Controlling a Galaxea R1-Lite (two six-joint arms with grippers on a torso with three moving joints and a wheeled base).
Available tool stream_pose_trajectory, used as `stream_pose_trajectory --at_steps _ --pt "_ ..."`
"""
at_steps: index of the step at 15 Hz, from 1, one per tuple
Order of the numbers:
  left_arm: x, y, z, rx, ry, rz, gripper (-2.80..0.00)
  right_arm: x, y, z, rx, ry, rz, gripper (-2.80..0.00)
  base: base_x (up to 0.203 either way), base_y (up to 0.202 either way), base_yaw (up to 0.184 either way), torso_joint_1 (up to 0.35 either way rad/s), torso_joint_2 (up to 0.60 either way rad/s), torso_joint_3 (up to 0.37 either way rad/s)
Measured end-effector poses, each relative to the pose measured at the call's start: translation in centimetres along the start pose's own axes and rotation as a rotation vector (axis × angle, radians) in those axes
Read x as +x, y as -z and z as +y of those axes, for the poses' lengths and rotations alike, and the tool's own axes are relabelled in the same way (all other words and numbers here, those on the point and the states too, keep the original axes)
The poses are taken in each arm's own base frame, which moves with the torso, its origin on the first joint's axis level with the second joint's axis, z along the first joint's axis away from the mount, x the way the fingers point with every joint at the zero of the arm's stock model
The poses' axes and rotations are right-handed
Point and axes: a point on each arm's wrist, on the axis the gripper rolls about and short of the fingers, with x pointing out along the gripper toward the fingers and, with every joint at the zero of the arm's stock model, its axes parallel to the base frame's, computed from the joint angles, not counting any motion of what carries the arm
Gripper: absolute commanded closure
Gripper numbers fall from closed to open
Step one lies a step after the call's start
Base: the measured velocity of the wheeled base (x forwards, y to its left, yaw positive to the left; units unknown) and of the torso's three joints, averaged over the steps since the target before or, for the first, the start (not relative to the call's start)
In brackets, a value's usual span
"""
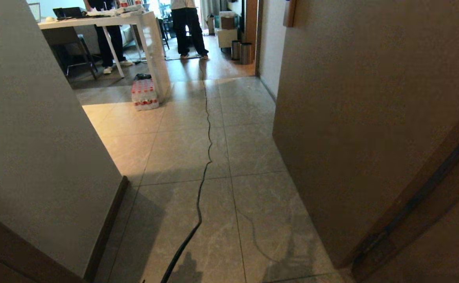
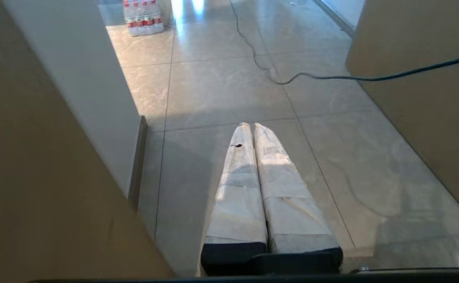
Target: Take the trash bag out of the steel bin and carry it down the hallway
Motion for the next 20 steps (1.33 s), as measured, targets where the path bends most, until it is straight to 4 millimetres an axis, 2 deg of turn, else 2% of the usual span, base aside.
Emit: stream_pose_trajectory --at_steps 9,20 --pt "0.0 0.0 0.0 0.004 -0.001 0.0 0.0 0.0 0.0 0.0 0.0 0.0 0.0 0.0 0.189 0.0 0.0 0.002 0.0 0.002" --pt "0.0 0.0 0.0 -0.001 0.0 0.0 0.0 0.0 0.0 0.0 0.0 0.0 0.0 0.0 0.008 0.0 0.0 0.0 0.0 -0.001"
